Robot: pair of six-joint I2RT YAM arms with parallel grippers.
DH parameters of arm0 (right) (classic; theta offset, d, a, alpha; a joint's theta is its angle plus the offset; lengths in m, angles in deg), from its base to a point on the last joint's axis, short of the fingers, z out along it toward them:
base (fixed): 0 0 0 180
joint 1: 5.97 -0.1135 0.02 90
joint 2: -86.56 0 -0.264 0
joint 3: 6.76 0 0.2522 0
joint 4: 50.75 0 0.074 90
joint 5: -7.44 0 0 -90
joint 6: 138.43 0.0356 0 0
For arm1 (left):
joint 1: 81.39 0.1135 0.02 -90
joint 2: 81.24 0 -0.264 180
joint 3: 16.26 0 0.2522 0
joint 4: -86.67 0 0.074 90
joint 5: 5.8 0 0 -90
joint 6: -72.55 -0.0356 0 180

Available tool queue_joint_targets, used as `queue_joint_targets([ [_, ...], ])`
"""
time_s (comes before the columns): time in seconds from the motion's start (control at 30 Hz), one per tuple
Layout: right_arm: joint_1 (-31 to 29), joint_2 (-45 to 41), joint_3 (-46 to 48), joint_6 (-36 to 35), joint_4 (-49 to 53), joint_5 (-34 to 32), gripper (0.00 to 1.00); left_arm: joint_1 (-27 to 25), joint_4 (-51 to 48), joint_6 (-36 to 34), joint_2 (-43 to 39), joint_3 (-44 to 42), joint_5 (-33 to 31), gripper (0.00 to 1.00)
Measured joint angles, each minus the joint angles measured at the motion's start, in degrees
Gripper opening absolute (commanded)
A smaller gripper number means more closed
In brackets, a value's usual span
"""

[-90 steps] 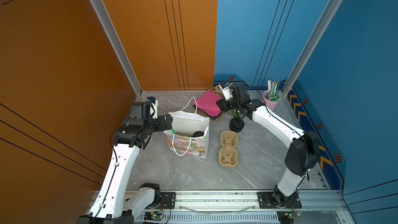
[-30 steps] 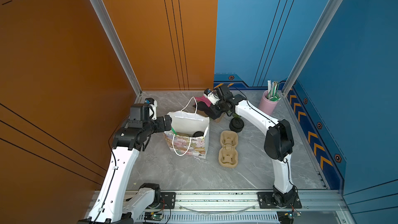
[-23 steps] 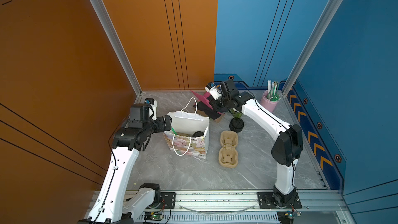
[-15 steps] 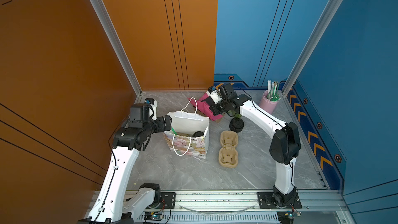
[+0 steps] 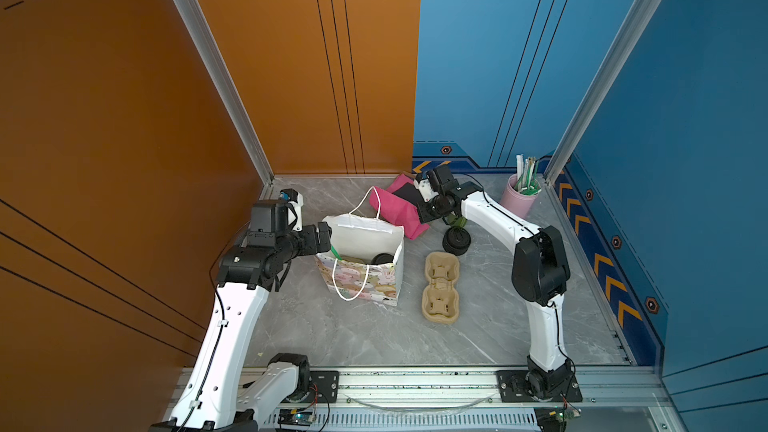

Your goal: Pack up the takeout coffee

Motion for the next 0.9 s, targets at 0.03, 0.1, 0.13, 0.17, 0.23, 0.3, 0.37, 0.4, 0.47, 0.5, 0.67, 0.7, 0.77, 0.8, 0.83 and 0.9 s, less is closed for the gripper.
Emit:
queue_joint_targets([
  [0.03, 0.1, 0.6, 0.0, 0.0, 0.6, -0.4, 0.07, 0.0, 0.0, 0.0, 0.0, 0.0, 0.0, 0.98],
  [0.1, 0.2, 1.6, 0.0, 0.0, 1.9, -1.0, 0.08, 0.0, 0.0, 0.0, 0.2, 0.0, 0.0, 0.98],
  [0.13, 0.3, 1.8, 0.0, 0.1, 2.5, -1.1, 0.09, 0.0, 0.0, 0.0, 0.3, 0.0, 0.0, 0.98],
  [0.17, 0.3, 2.0, 0.0, 0.1, 3.1, -1.5, 0.09, 0.0, 0.0, 0.0, 0.3, 0.0, 0.0, 0.98],
  [0.23, 0.3, 2.0, 0.0, 0.2, 4.0, -1.9, 0.13, 0.0, 0.0, 0.0, 0.5, 0.0, 0.0, 0.98],
  [0.3, 0.3, 2.0, -0.3, 0.4, 4.5, -2.2, 0.19, 0.0, 0.0, 0.0, 0.7, 0.0, 0.0, 0.98],
  [0.37, 0.4, 2.0, -0.7, 0.6, 5.2, -2.4, 0.25, 0.0, 0.0, 0.0, 0.8, 0.0, 0.0, 0.98],
  [0.4, 0.5, 2.0, -1.1, 0.6, 5.5, -2.5, 0.28, -0.1, 0.0, 0.0, 0.8, 0.0, 0.0, 0.98],
  [0.47, 0.6, 2.0, -1.9, 0.7, 6.0, -2.5, 0.34, -0.2, 0.0, 0.0, 0.8, 0.0, 0.0, 0.98],
  [0.5, 0.6, 2.0, -2.3, 0.6, 6.3, -2.5, 0.37, -0.2, 0.0, 0.0, 0.8, 0.0, 0.0, 0.98],
  [0.67, 0.8, 1.4, -2.9, 0.3, 6.8, -2.5, 0.5, -0.3, 0.0, 0.2, 0.8, 0.0, 0.0, 0.98],
  [0.7, 0.8, 1.2, -2.9, 0.2, 6.9, -2.4, 0.54, -0.3, 0.0, 0.2, 0.8, 0.0, 0.0, 0.98],
  [0.77, 0.7, 0.3, -2.9, -0.4, 7.2, -2.3, 0.6, -0.3, 0.0, 0.2, 0.8, 0.0, 0.0, 0.98],
  [0.8, 0.5, -0.3, -2.9, -0.9, 7.4, -2.3, 0.62, -0.3, 0.0, 0.2, 0.8, 0.0, 0.0, 0.98],
  [0.83, 0.3, -1.2, -2.9, -1.6, 7.6, -2.3, 0.64, -0.3, 0.0, 0.2, 0.8, 0.0, 0.0, 0.98],
  [0.9, -0.5, -2.9, -3.0, -3.0, 7.6, -2.5, 0.68, -0.4, 0.0, 0.2, 0.8, 0.0, 0.0, 0.98],
])
